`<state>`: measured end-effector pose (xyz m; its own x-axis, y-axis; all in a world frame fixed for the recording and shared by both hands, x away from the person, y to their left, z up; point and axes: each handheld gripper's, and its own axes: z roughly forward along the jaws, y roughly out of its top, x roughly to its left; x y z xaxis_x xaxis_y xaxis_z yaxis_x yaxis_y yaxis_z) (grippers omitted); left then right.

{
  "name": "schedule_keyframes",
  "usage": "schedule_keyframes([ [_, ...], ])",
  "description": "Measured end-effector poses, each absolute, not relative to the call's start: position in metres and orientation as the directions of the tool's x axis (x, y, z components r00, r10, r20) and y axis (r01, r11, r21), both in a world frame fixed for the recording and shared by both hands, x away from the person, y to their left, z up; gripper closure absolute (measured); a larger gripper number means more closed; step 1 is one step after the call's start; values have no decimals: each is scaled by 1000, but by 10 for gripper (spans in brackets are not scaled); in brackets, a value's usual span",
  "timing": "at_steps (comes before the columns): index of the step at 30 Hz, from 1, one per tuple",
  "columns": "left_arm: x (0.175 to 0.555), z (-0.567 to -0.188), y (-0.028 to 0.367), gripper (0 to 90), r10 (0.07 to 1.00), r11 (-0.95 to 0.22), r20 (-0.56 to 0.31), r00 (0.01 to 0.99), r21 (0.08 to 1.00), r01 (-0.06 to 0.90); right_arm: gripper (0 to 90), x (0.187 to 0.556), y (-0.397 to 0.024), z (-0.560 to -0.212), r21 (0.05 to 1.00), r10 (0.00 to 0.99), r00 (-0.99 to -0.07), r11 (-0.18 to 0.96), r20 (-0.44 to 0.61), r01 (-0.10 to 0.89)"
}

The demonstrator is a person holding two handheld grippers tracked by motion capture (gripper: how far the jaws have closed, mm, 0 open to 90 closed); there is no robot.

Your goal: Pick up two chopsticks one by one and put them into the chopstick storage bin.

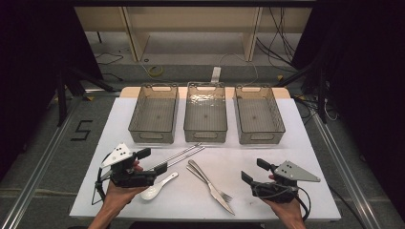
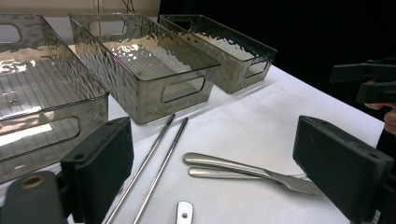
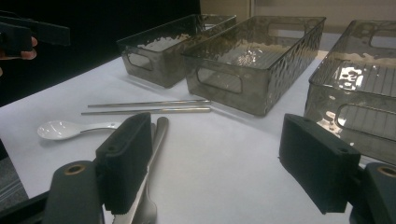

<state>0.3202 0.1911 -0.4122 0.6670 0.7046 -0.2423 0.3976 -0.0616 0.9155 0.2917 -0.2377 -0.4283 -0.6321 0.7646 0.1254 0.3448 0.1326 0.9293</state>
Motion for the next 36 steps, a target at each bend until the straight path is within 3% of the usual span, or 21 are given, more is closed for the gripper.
schedule_keyframes([
  [16, 338, -408, 189, 115, 725, -165, -239, 646, 850, 500, 277, 293, -237, -429, 922, 757, -641, 148, 127, 358],
  [26, 369, -401, 185, 129, 765, -306, -152, 626, 770, 560, 277, 294, -235, -431, 911, 753, -646, 167, 128, 376],
  [36, 404, -411, 168, 178, 769, -481, -67, 636, 595, 645, 287, 295, -235, -432, 896, 753, -644, 186, 133, 402],
])
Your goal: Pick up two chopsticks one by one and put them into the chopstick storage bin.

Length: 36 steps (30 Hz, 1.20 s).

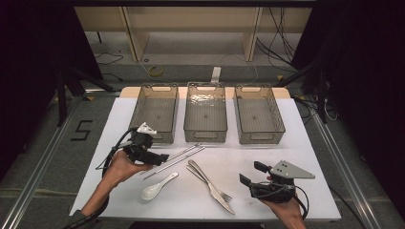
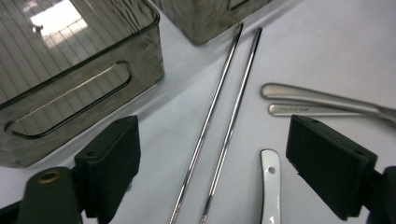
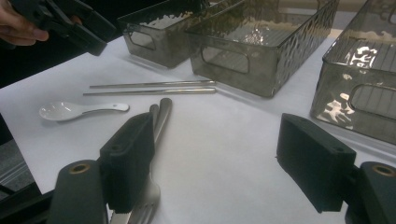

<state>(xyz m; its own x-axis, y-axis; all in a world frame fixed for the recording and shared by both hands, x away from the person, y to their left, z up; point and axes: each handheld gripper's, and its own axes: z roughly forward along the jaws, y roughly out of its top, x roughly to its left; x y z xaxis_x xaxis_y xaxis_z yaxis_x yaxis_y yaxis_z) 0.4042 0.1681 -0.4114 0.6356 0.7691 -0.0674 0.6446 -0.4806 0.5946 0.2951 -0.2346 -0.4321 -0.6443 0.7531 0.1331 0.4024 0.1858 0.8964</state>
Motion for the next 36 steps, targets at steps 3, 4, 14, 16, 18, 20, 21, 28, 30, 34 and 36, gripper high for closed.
schedule_keyframes([
  [3, 413, -415, 162, 207, 762, -511, -68, 644, 549, 662, 291, 296, -235, -433, 891, 751, -644, 185, 143, 414],
  [4, 416, -416, 162, 217, 761, -511, -76, 644, 542, 667, 292, 296, -235, -433, 889, 749, -646, 187, 145, 417],
  [14, 437, -428, 151, 289, 746, -576, -62, 663, 438, 690, 298, 297, -233, -434, 883, 742, -654, 200, 145, 424],
  [16, 439, -431, 149, 304, 742, -589, -51, 669, 426, 686, 299, 298, -233, -435, 882, 742, -654, 200, 148, 427],
  [18, 442, -434, 147, 337, 733, -601, -58, 678, 414, 684, 301, 298, -233, -435, 880, 740, -656, 203, 150, 430],
  [20, 444, -438, 145, 363, 734, -602, -65, 676, 399, 692, 306, 298, -233, -435, 879, 738, -657, 202, 153, 431],
  [21, 445, -440, 144, 378, 732, -609, -60, 679, 392, 690, 309, 298, -233, -435, 879, 738, -657, 200, 155, 433],
  [28, 455, -450, 142, 455, 713, -643, -56, 699, 344, 684, 321, 299, -233, -436, 875, 731, -662, 202, 164, 440],
  [30, 456, -450, 138, 482, 703, -654, -54, 709, 341, 675, 325, 299, -233, -436, 874, 728, -665, 205, 164, 440],
  [34, 458, -450, 129, 541, 671, -695, -32, 741, 319, 644, 326, 299, -233, -436, 873, 728, -666, 208, 164, 442],
  [36, 458, -450, 125, 560, 666, -700, -35, 745, 315, 640, 327, 298, -233, -436, 872, 726, -668, 210, 164, 442],
])
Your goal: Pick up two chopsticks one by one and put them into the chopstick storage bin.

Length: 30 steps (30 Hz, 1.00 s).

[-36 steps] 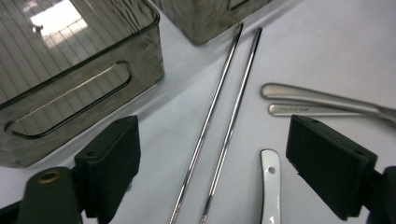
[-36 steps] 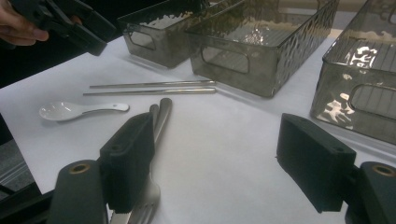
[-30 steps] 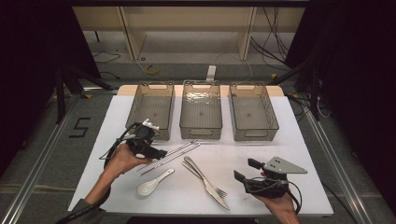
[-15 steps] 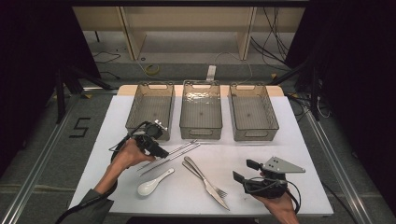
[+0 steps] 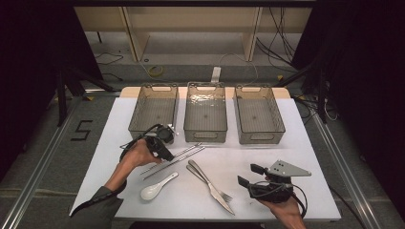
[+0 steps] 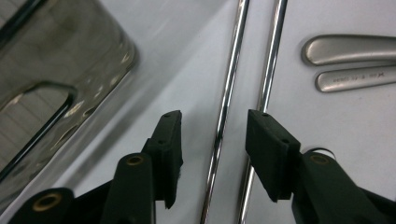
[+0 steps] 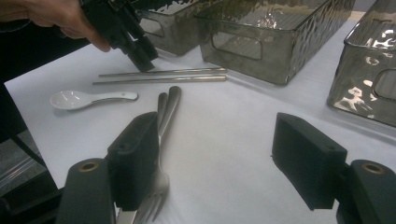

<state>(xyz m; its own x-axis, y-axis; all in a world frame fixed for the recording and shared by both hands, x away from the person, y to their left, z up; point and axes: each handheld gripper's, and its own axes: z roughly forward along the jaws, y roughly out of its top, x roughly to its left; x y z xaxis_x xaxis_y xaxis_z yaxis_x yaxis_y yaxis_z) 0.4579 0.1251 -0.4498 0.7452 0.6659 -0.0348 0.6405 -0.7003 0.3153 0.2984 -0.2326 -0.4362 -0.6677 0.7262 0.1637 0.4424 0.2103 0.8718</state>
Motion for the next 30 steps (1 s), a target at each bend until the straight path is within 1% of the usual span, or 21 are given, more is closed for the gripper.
schedule_keyframes([
  [3, 459, -452, 120, 593, 649, -724, -19, 760, 292, 625, 329, 298, -232, -436, 872, 724, -670, 212, 164, 442],
  [8, 462, -453, 117, 649, 636, -734, -24, 771, 288, 615, 331, 298, -232, -437, 873, 721, -674, 212, 163, 439],
  [13, 465, -456, 116, 680, 629, -747, -22, 777, 263, 611, 333, 298, -232, -437, 872, 716, -675, 204, 177, 445],
  [19, 466, -459, 116, 728, 613, -765, -20, 790, 234, 600, 335, 298, -232, -437, 873, 716, -678, 213, 165, 438],
  [22, 466, -460, 115, 733, 618, -761, -24, 786, 234, 606, 335, 298, -232, -437, 873, 716, -678, 213, 165, 438],
  [30, 463, -460, 112, 812, 588, -785, -22, 808, 227, 577, 337, 298, -231, -437, 872, 716, -678, 216, 164, 439],
])
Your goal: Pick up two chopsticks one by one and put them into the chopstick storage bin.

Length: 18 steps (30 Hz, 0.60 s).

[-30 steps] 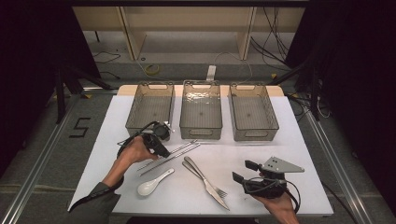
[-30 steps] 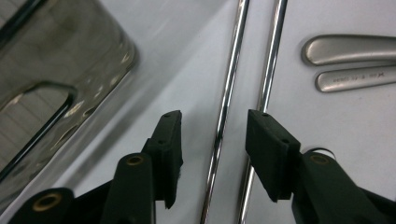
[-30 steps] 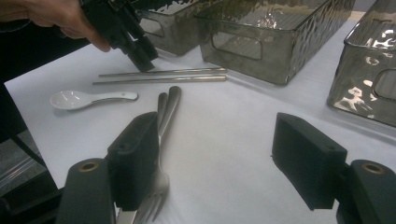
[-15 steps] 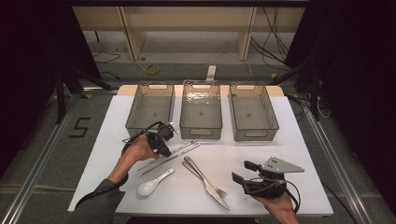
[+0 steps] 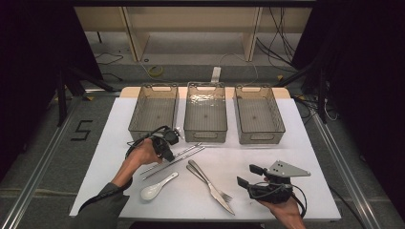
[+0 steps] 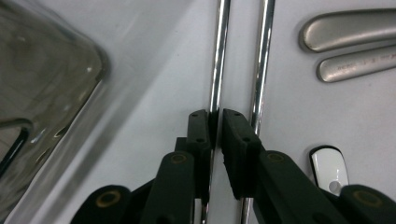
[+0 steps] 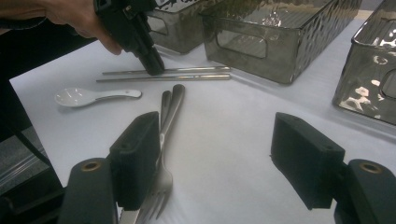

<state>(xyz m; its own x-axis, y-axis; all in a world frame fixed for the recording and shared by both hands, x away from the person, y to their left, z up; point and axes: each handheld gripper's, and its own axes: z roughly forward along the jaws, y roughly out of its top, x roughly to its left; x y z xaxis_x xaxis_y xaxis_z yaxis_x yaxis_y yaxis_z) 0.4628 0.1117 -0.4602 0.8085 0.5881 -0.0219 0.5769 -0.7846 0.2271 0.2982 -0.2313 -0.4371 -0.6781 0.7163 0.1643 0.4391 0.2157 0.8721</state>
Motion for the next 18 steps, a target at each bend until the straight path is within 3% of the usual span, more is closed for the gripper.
schedule_keyframes([
  [18, 459, -461, 113, 854, 537, -814, -4, 844, 260, 519, 350, 298, -232, -437, 873, 722, -675, 222, 153, 434],
])
